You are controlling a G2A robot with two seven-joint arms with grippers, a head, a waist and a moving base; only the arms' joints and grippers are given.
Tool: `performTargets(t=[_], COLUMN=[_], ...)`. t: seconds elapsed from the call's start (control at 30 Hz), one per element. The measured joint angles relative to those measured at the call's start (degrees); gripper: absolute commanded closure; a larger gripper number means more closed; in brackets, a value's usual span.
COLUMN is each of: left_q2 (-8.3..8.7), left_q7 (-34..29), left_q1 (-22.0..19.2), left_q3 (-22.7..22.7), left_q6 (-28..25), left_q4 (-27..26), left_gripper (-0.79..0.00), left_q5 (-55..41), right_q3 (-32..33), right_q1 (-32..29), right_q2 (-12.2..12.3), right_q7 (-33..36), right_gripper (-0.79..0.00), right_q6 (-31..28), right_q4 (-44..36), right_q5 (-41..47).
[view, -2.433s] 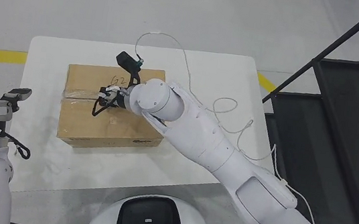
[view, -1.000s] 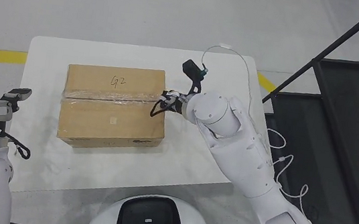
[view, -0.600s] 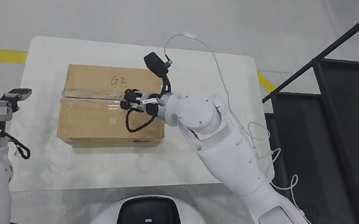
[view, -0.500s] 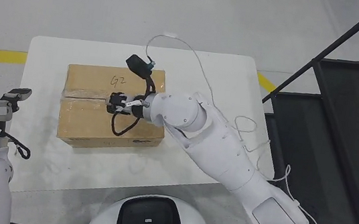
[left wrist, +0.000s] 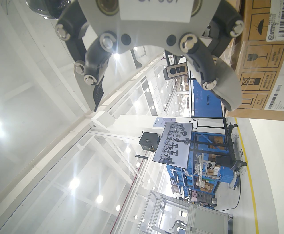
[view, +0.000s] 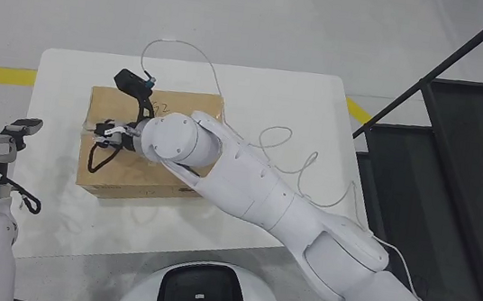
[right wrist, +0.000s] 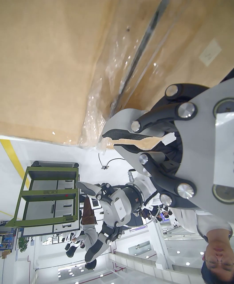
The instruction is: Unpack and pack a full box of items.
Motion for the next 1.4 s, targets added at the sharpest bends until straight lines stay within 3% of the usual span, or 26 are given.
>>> performTargets(t=[0.27, 0.47, 0.63, 0.93, 1.4], left_q2=[0.0, 0.0, 0.0, 0.0, 0.0], left_q7=[0.0, 0.0, 0.0, 0.0, 0.0], left_q1=[0.0, 0.0, 0.0, 0.0, 0.0], left_q3=[0.0, 0.0, 0.0, 0.0, 0.0], left_q6=[0.0, 0.0, 0.0, 0.0, 0.0], left_q4=[0.0, 0.0, 0.0, 0.0, 0.0], left_gripper=[-0.785, -0.785, -0.785, -0.785, -0.785], left_q5=[0.0, 0.0, 0.0, 0.0, 0.0], right_q3=[-3.9, -4.15, -3.22, -0.36, 6.68], right_q1=[5.7, 7.76, 8.47, 7.14, 1.28], right_q2=[-4.23, -6.35, -6.76, -4.3, 3.08], right_q7=[1.76, 2.52, 3.67, 7.21, 16.07], right_gripper=[0.0, 0.0, 0.0, 0.0, 0.0], right_q6=[10.71, 12.22, 12.41, 16.65, 24.38], right_q4=[7.15, 9.76, 11.34, 9.83, -2.75], right_q5=[-0.55, 0.06, -0.44, -5.55, -17.42])
